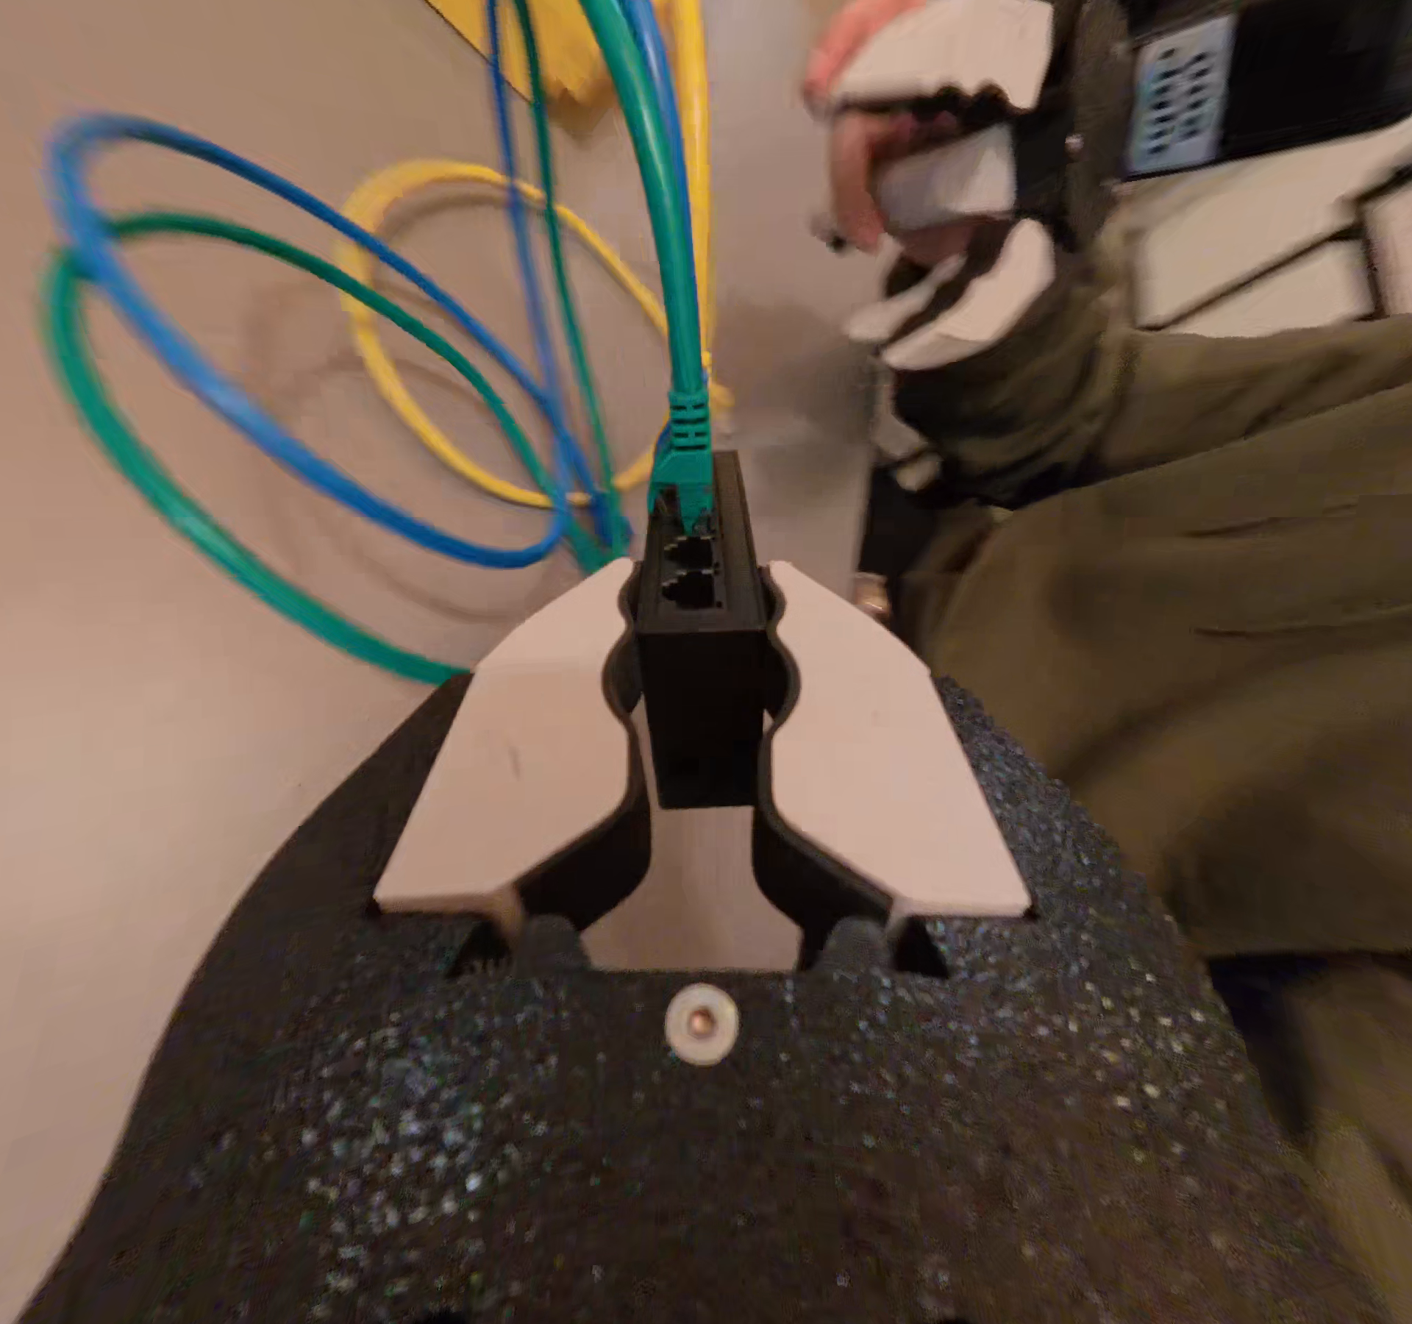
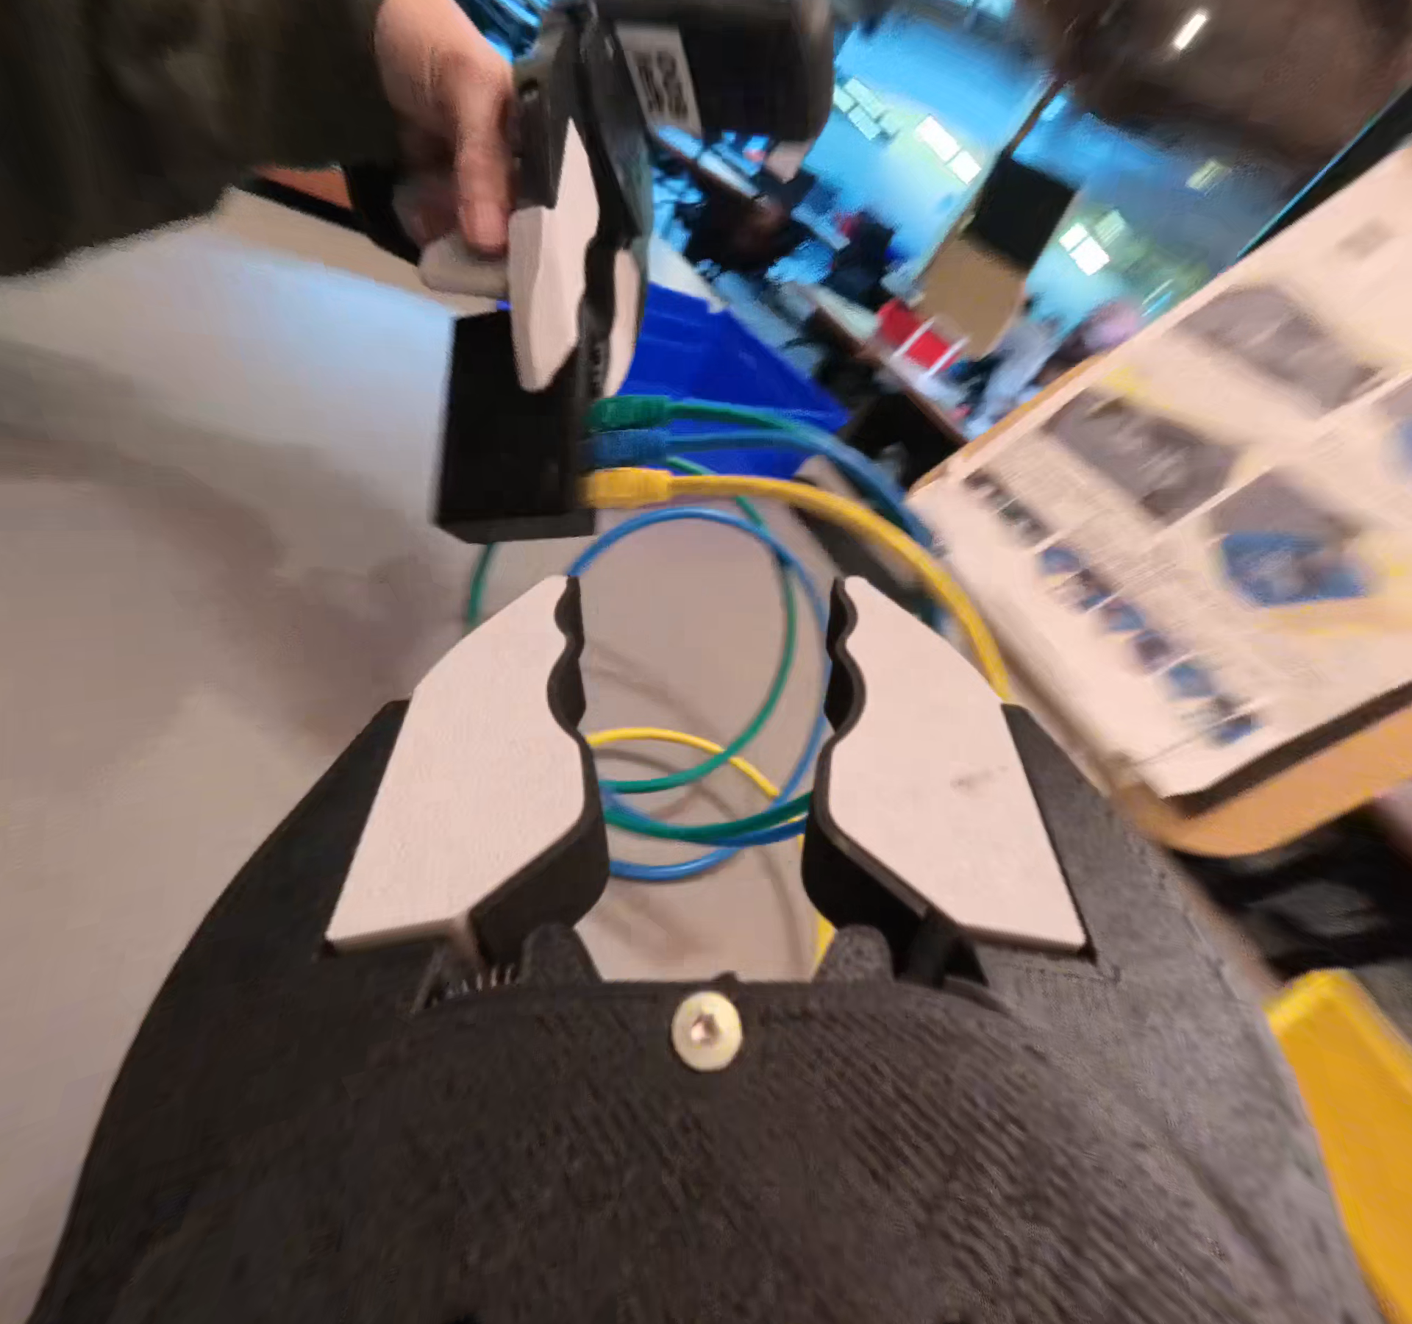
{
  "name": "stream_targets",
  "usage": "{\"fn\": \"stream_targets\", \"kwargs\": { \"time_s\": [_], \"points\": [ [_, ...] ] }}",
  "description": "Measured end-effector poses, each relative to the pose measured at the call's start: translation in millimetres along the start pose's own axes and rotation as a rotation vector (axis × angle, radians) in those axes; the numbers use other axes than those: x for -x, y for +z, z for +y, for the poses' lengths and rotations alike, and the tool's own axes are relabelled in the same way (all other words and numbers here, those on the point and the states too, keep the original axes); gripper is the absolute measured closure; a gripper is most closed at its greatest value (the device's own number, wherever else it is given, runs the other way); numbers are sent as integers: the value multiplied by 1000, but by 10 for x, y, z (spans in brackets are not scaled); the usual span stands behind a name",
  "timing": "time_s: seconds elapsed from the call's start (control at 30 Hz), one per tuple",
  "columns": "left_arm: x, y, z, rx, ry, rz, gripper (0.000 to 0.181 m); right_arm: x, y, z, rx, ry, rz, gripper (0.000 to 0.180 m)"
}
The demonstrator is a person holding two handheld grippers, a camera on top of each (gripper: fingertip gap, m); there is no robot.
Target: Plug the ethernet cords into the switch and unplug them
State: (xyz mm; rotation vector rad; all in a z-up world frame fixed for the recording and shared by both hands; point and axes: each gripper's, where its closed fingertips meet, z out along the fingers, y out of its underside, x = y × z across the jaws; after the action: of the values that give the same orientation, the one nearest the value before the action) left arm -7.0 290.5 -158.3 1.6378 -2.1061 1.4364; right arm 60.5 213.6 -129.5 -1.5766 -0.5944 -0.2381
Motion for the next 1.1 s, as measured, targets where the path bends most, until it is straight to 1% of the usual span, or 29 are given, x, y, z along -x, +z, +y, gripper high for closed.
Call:
{"fn": "stream_targets", "kwargs": {
  "time_s": [0.13, 0.2, 0.27, 0.37, 0.43, 0.47, 0.5, 0.53, 0.57, 0.6, 0.63, 0.67, 0.7, 0.73, 0.77, 0.83, 0.87, 0.9, 0.93, 0.97, 1.0, 1.03, 1.1],
  "points": [
    [-28, 91, 69, 57, -123, 254, 154, 72, 128, 27, -27, -385, 153, 121],
    [-35, 153, 18, 74, -182, 327, 154, 222, 238, 119, -11, -531, 147, 122],
    [-110, 229, 6, 132, -199, 408, 154, 325, 356, 276, 62, -683, 145, 120],
    [-174, 395, 6, 234, -226, 447, 153, 374, 458, 345, 96, -827, 207, 123],
    [-164, 493, -1, 278, -231, 440, 153, 363, 448, 337, 94, -857, 257, 140],
    [-147, 517, -38, 269, -238, 439, 153, 333, 433, 365, 107, -874, 278, 143],
    [-121, 536, -100, 233, -243, 435, 153, 286, 408, 389, 121, -867, 304, 148],
    [-81, 548, -194, 170, -249, 427, 149, 228, 369, 390, 128, -850, 339, 162],
    [-12, 543, -298, 92, -261, 400, 145, 185, 351, 424, 153, -819, 340, 165],
    [108, 530, -400, 2, -269, 331, 141, 121, 340, 482, 197, -777, 344, 165],
    [243, 495, -509, -109, -261, 240, 137, 40, 316, 527, 235, -759, 371, 165],
    [316, 426, -617, -230, -236, 177, 128, -24, 294, 564, 258, -752, 393, 165],
    [344, 336, -711, -350, -200, 124, 123, -57, 292, 650, 302, -696, 373, 165],
    [356, 247, -778, -461, -138, 51, 123, -88, 295, 759, 360, -619, 348, 165],
    [334, 182, -797, -543, -32, -35, 120, -124, 287, 829, 399, -579, 342, 165],
    [270, 150, -722, -618, 218, -248, 120, -180, 265, 897, 454, -572, 344, 164],
    [268, 173, -666, -633, 300, -359, 117, -202, 254, 920, 483, -571, 348, 164],
    [278, 214, -609, -649, 333, -452, 104, -235, 242, 902, 490, -593, 375, 165],
    [273, 276, -553, -666, 332, -504, 91, -273, 230, 859, 483, -634, 420, 165],
    [246, 345, -505, -695, 304, -512, 92, -294, 222, 830, 487, -672, 451, 165],
    [214, 409, -474, -736, 244, -483, 94, -291, 225, 830, 500, -699, 460, 165],
    [159, 486, -449, -773, 155, -401, 94, -279, 234, 828, 504, -728, 465, 165],
    [50, 640, -398, -788, -88, -160, 98, -264, 236, 794, 499, -822, 503, 165]
  ]
}}
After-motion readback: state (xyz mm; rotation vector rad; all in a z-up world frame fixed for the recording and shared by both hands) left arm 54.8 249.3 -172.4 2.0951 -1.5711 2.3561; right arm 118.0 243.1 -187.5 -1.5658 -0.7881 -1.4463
